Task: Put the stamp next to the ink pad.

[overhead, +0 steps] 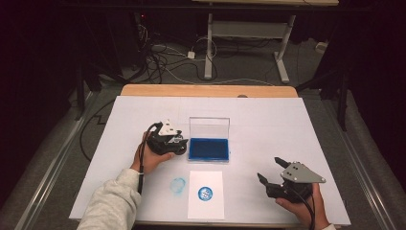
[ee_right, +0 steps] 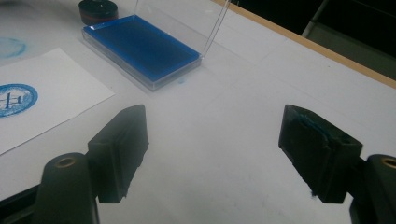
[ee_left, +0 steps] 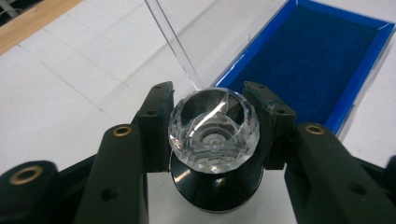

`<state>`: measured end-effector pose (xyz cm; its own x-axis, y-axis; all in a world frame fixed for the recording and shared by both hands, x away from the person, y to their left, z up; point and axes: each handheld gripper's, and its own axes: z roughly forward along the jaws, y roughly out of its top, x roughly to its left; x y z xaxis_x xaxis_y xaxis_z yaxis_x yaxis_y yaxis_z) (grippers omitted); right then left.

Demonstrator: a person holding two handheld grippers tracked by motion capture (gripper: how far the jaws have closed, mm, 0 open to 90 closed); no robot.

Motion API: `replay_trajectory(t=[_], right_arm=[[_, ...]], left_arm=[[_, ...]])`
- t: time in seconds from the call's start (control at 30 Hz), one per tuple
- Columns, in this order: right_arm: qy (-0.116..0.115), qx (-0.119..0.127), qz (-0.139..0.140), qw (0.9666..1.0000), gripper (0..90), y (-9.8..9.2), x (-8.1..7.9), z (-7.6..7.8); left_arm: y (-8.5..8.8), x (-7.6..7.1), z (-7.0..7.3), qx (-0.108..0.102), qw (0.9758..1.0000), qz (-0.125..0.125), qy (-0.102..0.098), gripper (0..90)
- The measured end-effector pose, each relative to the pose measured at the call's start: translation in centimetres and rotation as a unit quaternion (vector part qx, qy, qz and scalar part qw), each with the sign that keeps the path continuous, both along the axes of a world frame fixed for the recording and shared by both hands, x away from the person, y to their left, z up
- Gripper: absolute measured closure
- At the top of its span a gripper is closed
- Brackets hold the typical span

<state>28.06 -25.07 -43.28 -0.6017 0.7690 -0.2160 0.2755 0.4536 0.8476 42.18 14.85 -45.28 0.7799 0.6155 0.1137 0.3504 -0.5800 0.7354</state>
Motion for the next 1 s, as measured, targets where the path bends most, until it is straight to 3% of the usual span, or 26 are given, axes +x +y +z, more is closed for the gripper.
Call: replay_trajectory(t=[0.23,0.47,0.57,0.73,1.0], right_arm=[[0.000,-0.005,0.001,1.0000,24.1,0.1,0.0,0.0],[-0.001,-0.008,0.005,1.0000,23.9,0.2,0.0,-0.2],[-0.003,-0.009,0.004,0.9999,23.7,0.3,-0.1,-0.2],[-0.008,-0.008,-0.003,0.9999,23.3,0.2,-0.1,-0.1],[-0.011,-0.010,-0.005,0.9999,22.2,0.2,-0.1,-0.1]], left_arm=[[0.2,-0.2,0.6,-0.003,0.9999,0.006,-0.016,45.0],[0.4,-1.0,1.6,-0.026,0.9989,0.000,-0.039,30.8],[0.4,-1.4,2.0,-0.028,0.9982,0.010,-0.052,21.3],[0.3,-1.9,2.5,-0.033,0.9970,0.014,-0.069,19.8],[-0.1,-2.4,2.9,-0.033,0.9965,0.004,-0.077,17.7]])
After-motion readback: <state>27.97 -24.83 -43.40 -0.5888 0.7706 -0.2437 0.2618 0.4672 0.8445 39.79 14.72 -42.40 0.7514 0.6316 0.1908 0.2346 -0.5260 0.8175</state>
